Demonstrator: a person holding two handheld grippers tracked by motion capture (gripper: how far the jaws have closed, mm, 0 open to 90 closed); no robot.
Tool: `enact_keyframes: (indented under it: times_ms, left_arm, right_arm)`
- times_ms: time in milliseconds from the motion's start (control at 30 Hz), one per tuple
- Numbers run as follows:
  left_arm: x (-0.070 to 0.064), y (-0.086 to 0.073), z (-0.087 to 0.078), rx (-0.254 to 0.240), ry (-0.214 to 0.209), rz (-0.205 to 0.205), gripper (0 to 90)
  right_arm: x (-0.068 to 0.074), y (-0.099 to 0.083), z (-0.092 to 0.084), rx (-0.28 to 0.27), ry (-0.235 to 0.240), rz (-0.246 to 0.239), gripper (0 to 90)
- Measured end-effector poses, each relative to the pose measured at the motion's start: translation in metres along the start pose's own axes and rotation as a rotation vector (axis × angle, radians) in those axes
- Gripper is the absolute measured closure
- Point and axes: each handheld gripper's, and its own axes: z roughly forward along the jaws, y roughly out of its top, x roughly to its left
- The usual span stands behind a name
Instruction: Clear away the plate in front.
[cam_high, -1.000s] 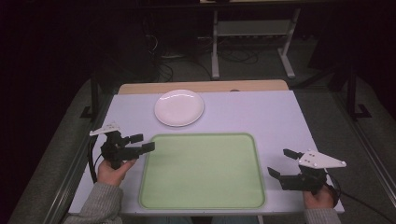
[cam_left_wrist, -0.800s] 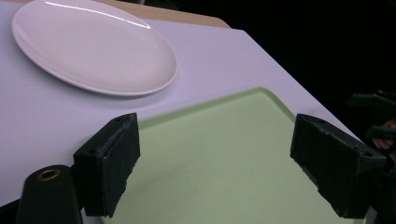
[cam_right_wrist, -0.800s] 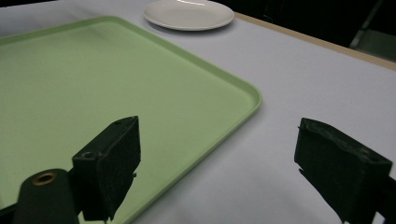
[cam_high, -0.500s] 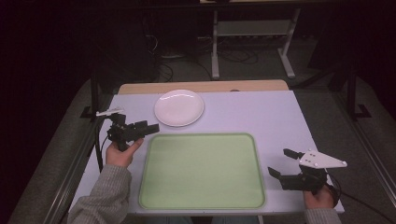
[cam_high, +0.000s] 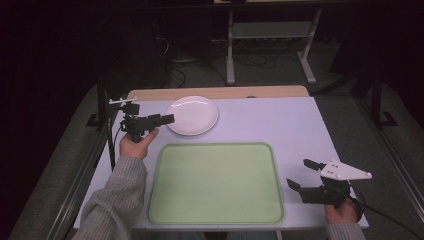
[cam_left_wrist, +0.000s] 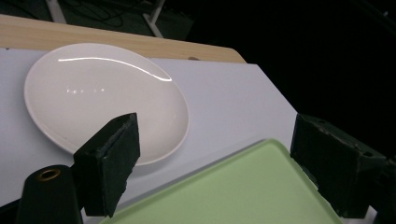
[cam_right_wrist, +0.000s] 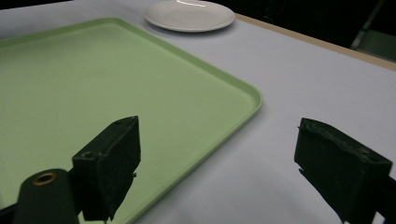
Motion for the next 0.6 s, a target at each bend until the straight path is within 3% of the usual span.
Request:
enact_keyframes:
  times_ms: [33,67,133,167,233,267,300,333,367,433,467,567,600]
  left_arm:
    - [0.006,0.000,0.007,-0.002,0.003,-0.042,15.6]
    - [0.006,0.000,0.007,-0.002,0.003,-0.042,15.6]
    - [0.016,-0.001,0.016,-0.006,0.044,-0.118,16.0]
    - [0.016,-0.001,0.016,-0.006,0.044,-0.118,18.6]
    - [0.024,-0.002,0.021,-0.012,0.054,-0.166,20.3]
    - [0.031,-0.002,0.026,-0.020,0.069,-0.223,20.1]
    - [0.035,-0.003,0.029,-0.020,0.073,-0.251,20.3]
    - [0.035,-0.003,0.029,-0.020,0.073,-0.251,20.4]
    - [0.041,-0.004,0.034,-0.018,0.090,-0.303,21.1]
    - [0.047,-0.006,0.039,-0.021,0.093,-0.354,22.4]
    - [0.047,-0.006,0.039,-0.021,0.093,-0.354,22.8]
    - [0.057,-0.011,0.045,-0.045,0.118,-0.422,24.1]
    - [0.057,-0.011,0.045,-0.045,0.118,-0.422,26.0]
  right_arm:
    - [0.000,0.000,0.000,-0.001,0.001,0.002,13.7]
    - [0.000,0.000,0.000,-0.001,0.001,0.002,13.7]
    - [0.000,0.000,0.000,0.002,0.004,0.004,13.7]
    - [0.000,0.000,0.000,0.002,0.004,0.004,13.7]
    - [0.000,0.000,0.000,0.002,0.005,0.003,13.7]
    - [0.000,0.000,0.000,0.002,0.006,0.005,13.7]
    - [0.000,-0.001,0.000,0.001,0.006,0.006,13.7]
    - [0.000,-0.001,0.000,0.001,0.006,0.006,13.7]
    - [-0.001,-0.001,0.000,-0.002,0.007,0.006,13.7]
    - [-0.001,-0.001,0.000,-0.003,0.008,0.008,13.7]
    - [-0.001,0.000,0.000,-0.003,0.008,0.009,13.7]
    - [0.000,-0.001,-0.001,-0.004,0.008,0.009,13.7]
    - [0.000,-0.001,-0.001,-0.004,0.009,0.009,13.7]
